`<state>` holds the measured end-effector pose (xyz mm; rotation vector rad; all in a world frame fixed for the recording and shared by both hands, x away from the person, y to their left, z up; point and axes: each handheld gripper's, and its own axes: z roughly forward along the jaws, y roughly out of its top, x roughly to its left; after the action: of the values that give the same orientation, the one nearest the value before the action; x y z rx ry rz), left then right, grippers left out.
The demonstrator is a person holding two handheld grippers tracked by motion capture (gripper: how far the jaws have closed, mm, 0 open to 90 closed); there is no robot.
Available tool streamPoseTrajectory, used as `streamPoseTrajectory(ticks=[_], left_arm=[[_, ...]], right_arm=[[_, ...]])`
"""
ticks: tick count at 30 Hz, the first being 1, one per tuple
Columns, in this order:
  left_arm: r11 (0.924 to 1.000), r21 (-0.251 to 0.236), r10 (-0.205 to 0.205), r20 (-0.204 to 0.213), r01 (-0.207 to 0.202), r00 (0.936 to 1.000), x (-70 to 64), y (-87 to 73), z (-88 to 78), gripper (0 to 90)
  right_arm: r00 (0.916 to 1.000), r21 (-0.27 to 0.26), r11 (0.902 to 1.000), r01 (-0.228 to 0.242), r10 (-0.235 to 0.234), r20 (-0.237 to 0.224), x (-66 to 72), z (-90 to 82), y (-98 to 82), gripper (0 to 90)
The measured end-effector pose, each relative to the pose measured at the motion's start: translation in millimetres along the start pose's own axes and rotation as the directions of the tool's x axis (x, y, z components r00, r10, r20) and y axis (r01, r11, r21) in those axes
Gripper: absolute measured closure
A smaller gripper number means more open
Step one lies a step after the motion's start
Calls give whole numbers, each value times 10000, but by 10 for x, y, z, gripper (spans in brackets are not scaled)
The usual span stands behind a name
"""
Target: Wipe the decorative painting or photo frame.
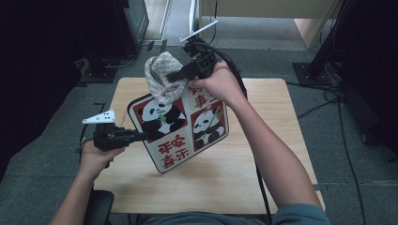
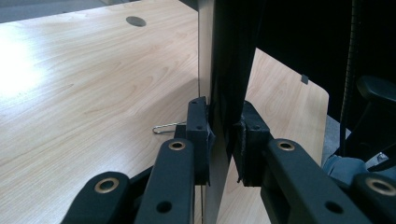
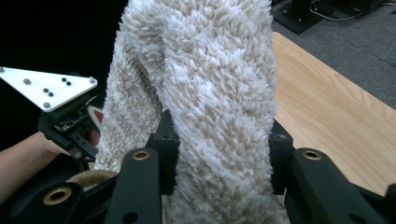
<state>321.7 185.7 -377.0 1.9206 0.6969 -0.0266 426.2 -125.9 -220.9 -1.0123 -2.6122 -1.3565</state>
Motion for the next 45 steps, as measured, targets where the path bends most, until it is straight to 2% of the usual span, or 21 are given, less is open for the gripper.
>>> streamPoseTrajectory(ticks=[32, 45], left_arm=[[10000, 19, -27, 38, 27, 10000, 7, -6, -7, 788], [10000, 36, -18, 25, 18, 10000, 5, -8, -10, 788]], right_arm=[[9982, -221, 9993, -318, 329, 511, -311, -268, -112, 596], [9949, -288, 9986, -453, 477, 894, -424, -383, -155, 594]])
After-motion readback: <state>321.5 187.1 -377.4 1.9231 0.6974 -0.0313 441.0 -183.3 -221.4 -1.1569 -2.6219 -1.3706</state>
